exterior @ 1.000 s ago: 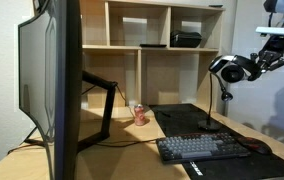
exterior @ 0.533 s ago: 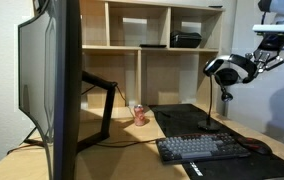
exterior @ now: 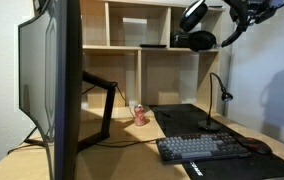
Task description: Hang the headphones on the monitor stand
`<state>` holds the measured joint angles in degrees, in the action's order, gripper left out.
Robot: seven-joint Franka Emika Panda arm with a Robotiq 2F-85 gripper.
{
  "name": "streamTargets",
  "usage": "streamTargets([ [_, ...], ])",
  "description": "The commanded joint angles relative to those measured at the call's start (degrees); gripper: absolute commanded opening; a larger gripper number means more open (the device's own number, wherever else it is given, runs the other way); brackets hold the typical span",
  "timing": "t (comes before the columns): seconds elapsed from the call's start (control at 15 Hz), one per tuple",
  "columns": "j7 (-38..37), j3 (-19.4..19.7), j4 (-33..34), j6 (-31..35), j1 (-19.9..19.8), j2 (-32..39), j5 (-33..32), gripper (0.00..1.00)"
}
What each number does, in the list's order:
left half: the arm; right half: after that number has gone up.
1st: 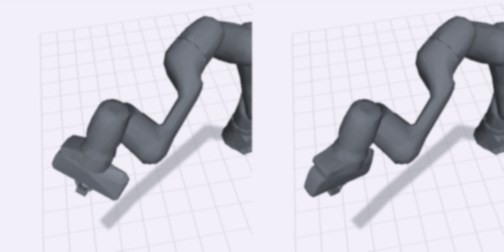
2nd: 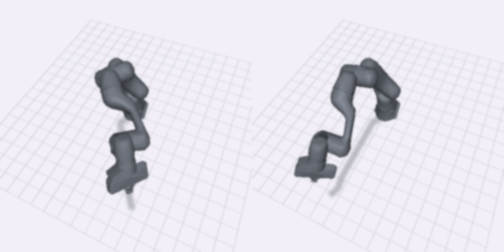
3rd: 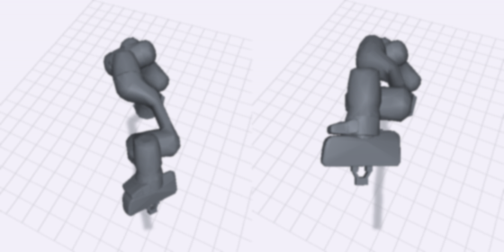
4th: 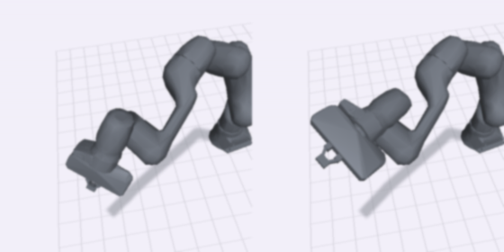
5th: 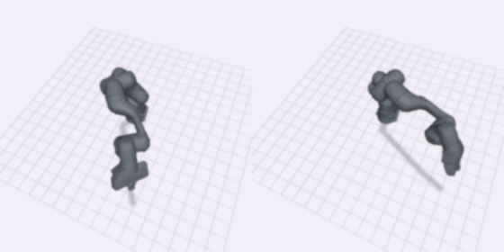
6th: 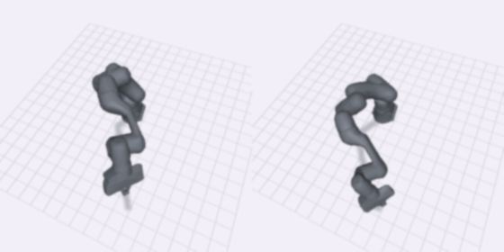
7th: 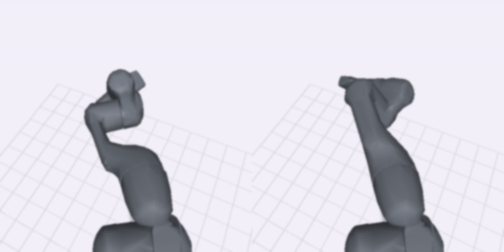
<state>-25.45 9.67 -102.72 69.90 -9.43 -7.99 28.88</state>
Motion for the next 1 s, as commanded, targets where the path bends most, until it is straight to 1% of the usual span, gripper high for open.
streamTargets([
  [0.0,0.1,-0.4,1.1,-2.4,0.0,0.2,0.5,0.16],
  [0.07,0.3,-0.4,1.5,-3.3,0.1,0.4,0.6,0.04],
  [0.13,0.5,-0.9,1.6,-4.9,0.6,2.5,-0.9,0.04],
  [0.2,0.8,-1.4,2.7,-8.7,1.2,4.3,-1.6,0.04],
  [0.27,-0.3,-2.5,2.1,-9.4,2.1,5.0,-0.4,0.04],
  [0.4,-3.3,-4.8,3.2,-12.7,4.2,7.5,2.4,0.04],
  [0.6,-12.4,-8.6,6.0,-17.1,8.2,12.5,8.4,0.04],
  [0.67,-8.8,-7.2,2.3,-12.9,7.0,9.5,5.3,0.16],
  [0.8,-12.1,-8.8,3.6,-14.1,9.3,11.7,6.8,0.16],
  [0.93,-12.5,-8.9,4.2,-14.5,9.7,12.4,6.8,0.16],
])
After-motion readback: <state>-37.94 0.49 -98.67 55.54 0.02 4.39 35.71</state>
